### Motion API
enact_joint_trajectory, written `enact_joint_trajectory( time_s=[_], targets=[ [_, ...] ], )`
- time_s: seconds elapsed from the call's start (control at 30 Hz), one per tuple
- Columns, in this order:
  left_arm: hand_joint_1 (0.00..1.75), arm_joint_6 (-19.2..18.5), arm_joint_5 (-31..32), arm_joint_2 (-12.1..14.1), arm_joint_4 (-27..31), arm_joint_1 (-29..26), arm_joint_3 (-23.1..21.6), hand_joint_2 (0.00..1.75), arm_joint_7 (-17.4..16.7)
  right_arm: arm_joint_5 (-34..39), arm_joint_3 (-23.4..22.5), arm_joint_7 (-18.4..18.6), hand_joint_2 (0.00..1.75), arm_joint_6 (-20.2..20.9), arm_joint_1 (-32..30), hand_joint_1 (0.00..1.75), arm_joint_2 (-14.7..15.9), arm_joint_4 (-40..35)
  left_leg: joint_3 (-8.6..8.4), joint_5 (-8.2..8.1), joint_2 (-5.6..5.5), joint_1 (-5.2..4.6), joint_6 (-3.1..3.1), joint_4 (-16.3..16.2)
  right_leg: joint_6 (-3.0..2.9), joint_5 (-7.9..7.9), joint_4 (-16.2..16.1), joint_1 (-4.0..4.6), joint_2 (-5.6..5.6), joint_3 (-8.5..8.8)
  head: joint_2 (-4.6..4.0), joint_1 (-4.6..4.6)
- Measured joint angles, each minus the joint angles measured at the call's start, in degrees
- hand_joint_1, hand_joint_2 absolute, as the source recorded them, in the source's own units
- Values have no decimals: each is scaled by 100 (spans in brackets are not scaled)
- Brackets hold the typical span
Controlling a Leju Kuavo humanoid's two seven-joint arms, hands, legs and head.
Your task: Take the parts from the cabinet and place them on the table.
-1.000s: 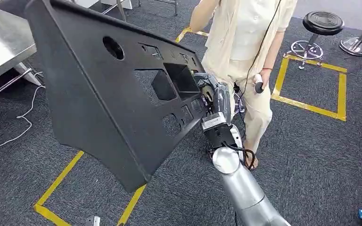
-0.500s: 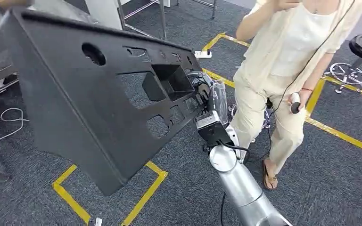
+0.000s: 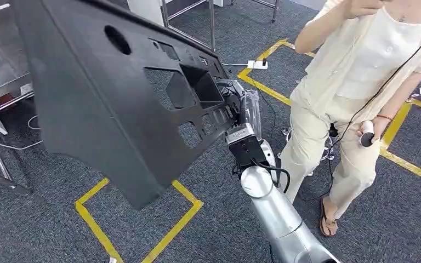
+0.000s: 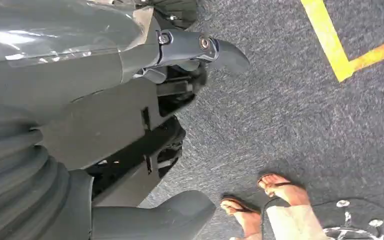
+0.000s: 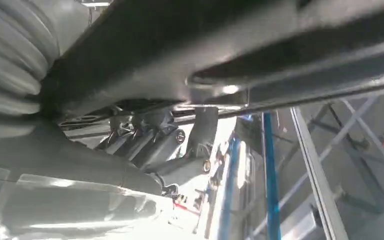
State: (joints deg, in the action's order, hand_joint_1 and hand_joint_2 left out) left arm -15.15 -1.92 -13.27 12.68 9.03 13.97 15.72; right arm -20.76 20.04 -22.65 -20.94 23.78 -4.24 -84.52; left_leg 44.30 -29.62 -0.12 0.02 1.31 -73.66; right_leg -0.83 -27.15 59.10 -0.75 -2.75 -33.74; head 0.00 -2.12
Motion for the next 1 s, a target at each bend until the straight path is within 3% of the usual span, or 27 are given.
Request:
enact_joint_trajectory(
  time_s=[0.03,0.07,0.1,0.13,0.2,0.23,0.27,0.3,0.33,0.37,0.43,0.47,0.5,0.53,0.57,0.6,0.63,0.67,0.73,0.77,0.8,0.83,0.87,0.93,0.97,1.0],
  targets=[
    [0,-4,0,0,0,2,0,175,4,-24,7,33,175,-2,13,175,-15,-9,-249,293,24,-12,61,507,-2,-28,-3,21,-58,42,2,-2],
    [0,-7,0,0,0,5,0,175,4,-31,11,60,175,-2,26,175,-22,-35,-530,537,124,-47,143,1038,0,-53,-9,41,-108,84,2,-2],
    [0,-15,9,0,2,11,0,175,7,-48,13,84,175,-4,38,175,-28,-77,-747,601,417,-137,266,1452,-15,-70,-21,39,-157,117,2,-4],
    [0,-28,9,4,2,23,-2,175,7,-68,11,101,175,-7,52,175,-24,-101,-758,544,457,-148,275,1462,24,-94,-27,104,-208,125,2,-11],
    [0,-44,9,-2,2,25,-5,175,15,-72,13,138,175,-11,45,175,-20,-127,-747,535,330,-182,296,1491,70,-115,-47,53,-324,142,0,-4],
    [0,-44,9,6,2,17,-4,175,17,-74,11,149,175,-11,47,175,-20,-138,-752,539,264,-188,311,1520,76,-115,-82,62,-383,174,2,0],
    [0,-44,9,7,7,13,-4,175,20,-74,11,149,175,-11,40,175,-28,-179,-912,615,166,-127,332,1693,108,-153,-99,132,-431,199,2,0],
    [0,-50,9,-11,7,-3,-4,175,28,-74,7,149,175,-13,40,175,-15,-192,-988,656,124,-112,307,1790,121,-191,21,88,-198,169,0,-26],
    [0,-50,9,-15,7,13,-7,175,31,-74,0,149,175,-18,53,175,-9,-199,-1026,680,79,-91,345,1831,96,-318,321,78,46,52,0,-13],
    [0,-57,9,-28,7,28,-9,175,31,-74,-2,147,175,-20,50,175,9,-201,-1029,679,5,-79,352,1832,82,-468,736,61,184,-158,0,-29],
    [0,-57,9,-46,7,25,-11,175,28,-74,-11,156,175,-22,-7,175,48,-201,-1028,668,-171,-76,357,1824,115,-722,1545,8,251,-663,0,-26],
    [0,-59,9,-46,7,12,-9,175,28,-77,-15,162,175,-22,-36,175,64,-201,-1028,659,-252,-69,344,1817,166,-685,1606,-7,251,-746,0,-24],
    [0,-52,9,-46,7,1,-9,175,28,-92,-13,160,175,-22,-52,175,77,-201,-1032,642,-339,-57,320,1798,250,-525,1378,-35,252,-683,0,-26],
    [0,-18,18,-46,7,0,-11,175,39,-111,-13,160,175,-22,-54,175,77,-208,-1032,616,-415,-38,283,1753,344,-293,952,-69,260,-511,0,-24],
    [0,26,24,-48,7,0,-15,175,61,-151,-13,171,175,-24,-57,175,79,-227,-1026,564,-488,-10,228,1676,444,-21,384,-116,321,-257,0,-26],
    [0,74,31,-48,7,-1,-22,175,98,-203,-24,203,175,-28,-65,175,94,-240,-982,497,-546,2,166,1574,487,100,-4,-162,488,-96,0,-28],
    [0,116,35,-46,7,6,-22,175,131,-238,-28,234,175,-31,-69,175,112,-245,-927,457,-600,-35,118,1510,417,67,22,-111,517,-79,0,-53],
    [0,138,46,-48,7,-4,-28,175,164,-273,-35,252,175,-39,-79,175,118,-280,-897,453,-624,-30,113,1489,324,82,43,-115,487,-82,2,-35],
    [0,197,61,-48,4,-27,-35,175,216,-306,-59,343,175,-52,-77,175,131,-297,-875,464,-675,-3,99,1499,262,75,45,-86,440,-96,0,-39],
    [0,214,74,-44,4,-31,-37,175,230,-308,-61,359,175,-55,-70,175,131,-302,-863,442,-705,10,86,1483,226,82,29,-156,392,-82,2,-37],
    [0,247,88,-53,2,-33,-46,175,240,-330,-68,398,175,-55,-62,175,133,-317,-847,392,-464,-6,47,1400,192,81,19,-141,359,-56,0,-35],
    [0,302,109,-61,4,-20,-52,175,251,-372,-76,429,175,-57,-62,175,133,-334,-718,249,-207,-8,0,1144,155,57,19,-140,311,-36,2,9],
    [0,367,133,-61,4,-5,-65,175,262,-415,-100,462,175,-61,-60,175,144,-356,-494,40,-74,18,-31,715,131,41,20,-122,260,-21,2,7],
    [0,457,179,-74,2,-10,-81,175,271,-510,-118,512,175,-63,-61,175,175,-367,-7,-264,0,58,-62,-147,89,8,21,-103,134,2,0,9],
    [0,477,177,-74,2,-17,-85,175,269,-564,-120,551,175,-63,-62,175,186,-367,122,-251,0,65,-65,-318,78,-3,21,-98,82,12,2,9],
    [0,485,153,-74,2,-20,-85,175,269,-636,-120,595,175,-61,-59,175,199,-376,104,-92,1,65,-54,-181,71,-19,21,-91,21,28,2,9]
  ],
)
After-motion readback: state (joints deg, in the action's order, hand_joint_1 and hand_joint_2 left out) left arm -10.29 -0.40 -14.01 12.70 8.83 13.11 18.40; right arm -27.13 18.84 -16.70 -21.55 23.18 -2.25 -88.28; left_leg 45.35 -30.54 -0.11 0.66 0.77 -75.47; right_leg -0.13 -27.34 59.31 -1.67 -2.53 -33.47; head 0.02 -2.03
